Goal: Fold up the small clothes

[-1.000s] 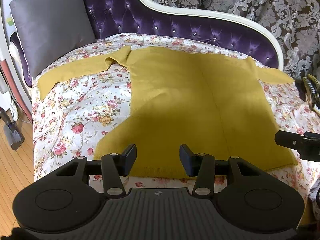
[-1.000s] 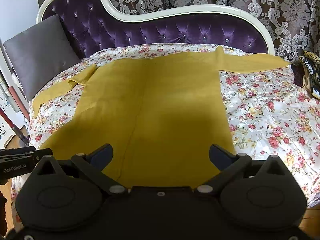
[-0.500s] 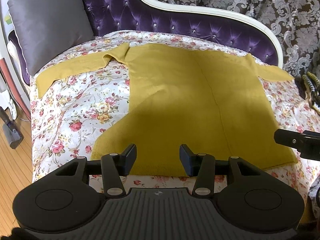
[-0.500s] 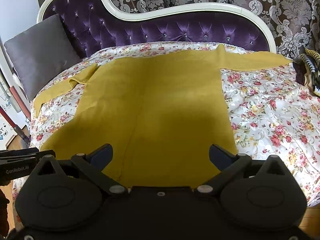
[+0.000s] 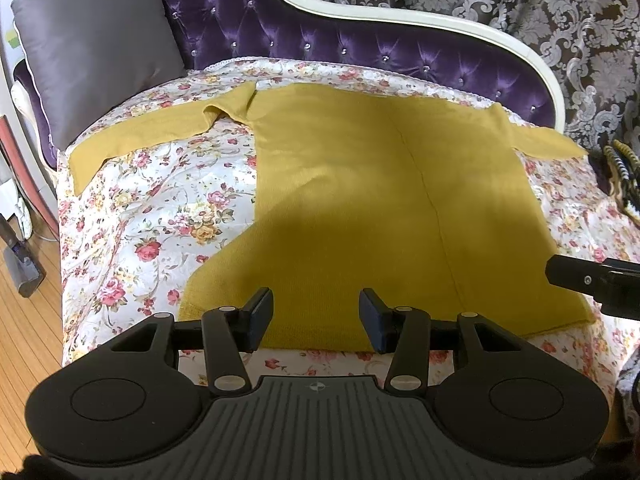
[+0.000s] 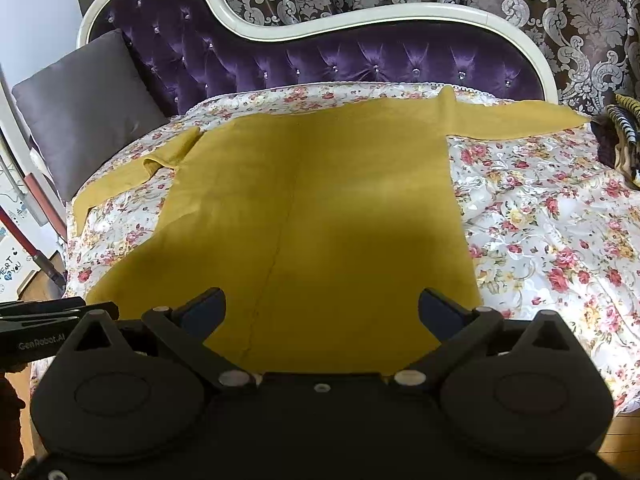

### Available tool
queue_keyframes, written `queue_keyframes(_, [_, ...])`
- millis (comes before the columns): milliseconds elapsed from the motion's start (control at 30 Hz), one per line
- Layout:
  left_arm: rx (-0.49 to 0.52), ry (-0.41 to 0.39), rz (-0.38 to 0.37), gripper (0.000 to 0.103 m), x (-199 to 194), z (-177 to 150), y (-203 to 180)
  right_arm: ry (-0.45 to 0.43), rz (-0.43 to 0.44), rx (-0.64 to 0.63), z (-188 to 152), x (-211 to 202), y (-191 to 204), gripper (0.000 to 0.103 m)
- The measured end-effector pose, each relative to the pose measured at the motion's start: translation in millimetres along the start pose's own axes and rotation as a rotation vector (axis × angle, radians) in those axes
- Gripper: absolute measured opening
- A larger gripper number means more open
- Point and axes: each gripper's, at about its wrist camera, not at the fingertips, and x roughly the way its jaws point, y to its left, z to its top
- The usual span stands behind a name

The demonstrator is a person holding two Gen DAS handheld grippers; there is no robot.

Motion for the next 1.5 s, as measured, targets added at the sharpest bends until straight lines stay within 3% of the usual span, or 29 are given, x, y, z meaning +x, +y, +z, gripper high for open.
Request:
queue_keyframes(333, [0.015,0.011,0.004,0.046,2.1,2.7,-1.9,-0.005,0.019,0.025,3.1,1.0,-6.0,0.102])
queue_keyframes(633, [0.065,-0.005,0.051,0.047,5.7,12.3,-4.7,-0.068,-0.014,0.044,9.1,-0.2,-7.1,0.102])
queue_keyframes(867, [0.22,-0.013,0.1,0.049,14.6,26.0,-24.4,-0.147,-0.08,-0.008,20.5,-2.8,-4.6,0.102])
queue_keyframes(1067, [0.384,-0.045,0.222,0.049,24.3,36.1,-55.0,-0.124,-0.108,-0.061,28.5,10.2,-6.9,0.102])
queue_keyframes(1200, [0.384,-0.026,0.155,0.049,33.6,48.6,-60.0,-0.14,-0.082,-0.045,34.1,14.9,-15.2,0.102])
queue_keyframes(1367, [0.356,-0.004,0.094,0.049,50.2,66.0,-64.2,-0.244,-0.048,0.013,38.4,13.5,-33.4,0.102])
queue_keyframes(1500, [0.27,0.026,0.032,0.049,68.0,86.5,-56.4,-0.203,-0.077,-0.026,52.4,28.3,-45.7,0.102])
